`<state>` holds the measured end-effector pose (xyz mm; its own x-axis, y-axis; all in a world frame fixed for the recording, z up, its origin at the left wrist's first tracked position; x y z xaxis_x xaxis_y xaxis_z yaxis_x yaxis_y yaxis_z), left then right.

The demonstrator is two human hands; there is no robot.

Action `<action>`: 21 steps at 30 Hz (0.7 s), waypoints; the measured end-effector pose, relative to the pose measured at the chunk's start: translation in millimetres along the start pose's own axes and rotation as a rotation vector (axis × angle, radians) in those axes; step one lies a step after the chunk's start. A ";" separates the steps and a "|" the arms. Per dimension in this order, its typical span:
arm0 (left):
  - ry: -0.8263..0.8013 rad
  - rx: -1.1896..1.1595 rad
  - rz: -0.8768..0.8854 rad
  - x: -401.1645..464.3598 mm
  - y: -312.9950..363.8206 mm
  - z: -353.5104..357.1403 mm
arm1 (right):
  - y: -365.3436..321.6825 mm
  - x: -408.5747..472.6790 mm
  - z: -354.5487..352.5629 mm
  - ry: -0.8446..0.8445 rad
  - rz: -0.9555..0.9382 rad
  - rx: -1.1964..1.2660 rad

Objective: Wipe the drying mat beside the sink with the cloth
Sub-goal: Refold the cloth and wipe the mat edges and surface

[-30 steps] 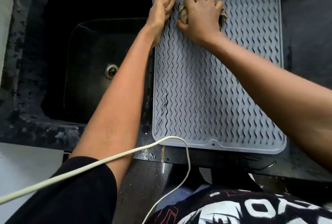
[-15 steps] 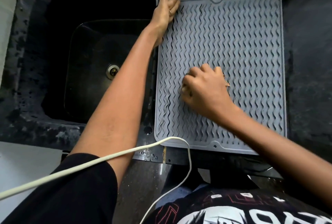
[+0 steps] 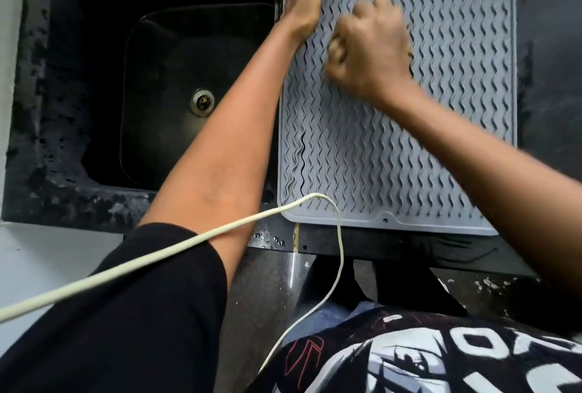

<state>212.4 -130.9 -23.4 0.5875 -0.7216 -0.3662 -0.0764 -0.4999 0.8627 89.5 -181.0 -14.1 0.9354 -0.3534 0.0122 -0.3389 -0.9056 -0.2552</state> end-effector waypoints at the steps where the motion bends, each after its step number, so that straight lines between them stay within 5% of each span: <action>1: 0.005 0.021 -0.003 1.7 0.5 0.9 | -8.5 -23.3 0.6 -0.001 -0.063 0.008; 8: -0.062 0.070 -0.078 -4.4 4.1 8.6 | -35.2 -103.6 -11.7 -0.233 -0.078 0.141; 11: -0.104 0.093 -0.043 -28.3 13.5 8.8 | -11.3 -73.2 -25.0 -0.081 0.091 0.395; 13: -0.095 0.077 -0.014 -36.3 10.8 5.3 | 6.6 -40.8 -25.1 0.048 0.119 0.344; 17: -0.118 0.180 -0.046 -54.6 -13.3 10.5 | 22.7 -3.6 0.0 -0.121 0.162 0.076; 21: -0.035 0.326 -0.053 -57.2 -20.6 13.6 | 18.0 -7.0 14.1 -0.039 0.110 -0.046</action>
<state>169.5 -85.8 -25.0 0.5701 -0.7034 -0.4245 -0.3032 -0.6604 0.6870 78.3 -191.5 -32.5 0.8951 -0.4429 -0.0516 -0.4434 -0.8719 -0.2079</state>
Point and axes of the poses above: each hand's wrist, its own x-axis towards the middle knuckle, its own z-axis out of the palm, y = z × x, the point moved 2 cm from there along x, towards the middle knuckle, and after that the axes turned 11 degrees about -y, right-handed, at the moved point
